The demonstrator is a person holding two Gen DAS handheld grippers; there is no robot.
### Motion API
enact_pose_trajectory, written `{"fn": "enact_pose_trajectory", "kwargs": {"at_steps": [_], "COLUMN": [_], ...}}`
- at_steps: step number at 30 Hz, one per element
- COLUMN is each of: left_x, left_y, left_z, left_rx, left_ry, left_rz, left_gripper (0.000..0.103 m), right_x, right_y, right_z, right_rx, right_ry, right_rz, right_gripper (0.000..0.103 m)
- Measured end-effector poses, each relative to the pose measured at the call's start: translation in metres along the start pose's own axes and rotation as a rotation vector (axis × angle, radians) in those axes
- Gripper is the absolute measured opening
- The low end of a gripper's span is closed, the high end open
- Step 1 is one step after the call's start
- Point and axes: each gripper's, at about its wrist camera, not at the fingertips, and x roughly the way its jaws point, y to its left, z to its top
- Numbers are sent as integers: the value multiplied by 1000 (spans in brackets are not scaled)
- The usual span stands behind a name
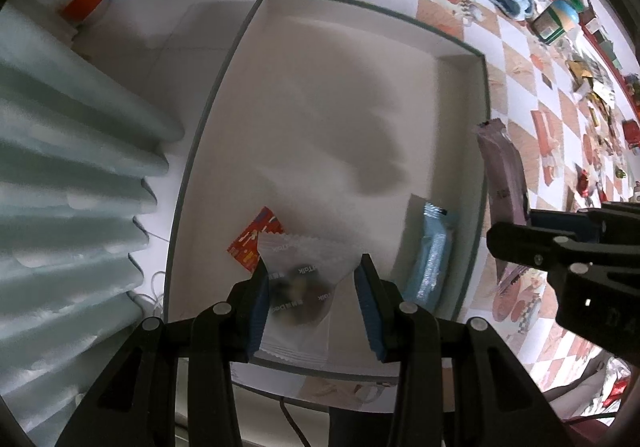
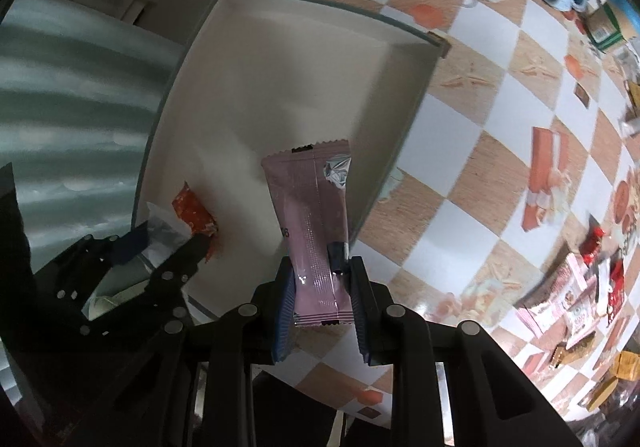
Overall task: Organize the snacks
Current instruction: 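Carry the clear candy with the left gripper while the right carries the pink bar to the tray, then open both grippers to drop the clear candy and pink bar into the tray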
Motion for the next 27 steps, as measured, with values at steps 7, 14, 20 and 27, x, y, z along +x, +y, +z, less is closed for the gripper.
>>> {"fn": "enact_pose_trajectory", "kwargs": {"at_steps": [7, 14, 20, 27], "left_x": [12, 24, 27, 21], "left_y": [3, 4, 0, 3], "left_z": [3, 11, 17, 13], "left_rx": [-22, -21, -9, -3], "left_ry": [24, 39, 33, 2], "left_rz": [0, 2, 3, 12], "left_gripper": [44, 44, 45, 79], "right_x": [16, 31, 41, 39], "right_y": [10, 16, 25, 23], "right_z": [5, 15, 26, 29], "right_rx": [-17, -6, -4, 13], "right_ry": [32, 52, 56, 53], "right_rz": [13, 21, 23, 12], "right_gripper": [28, 28, 28, 70]}}
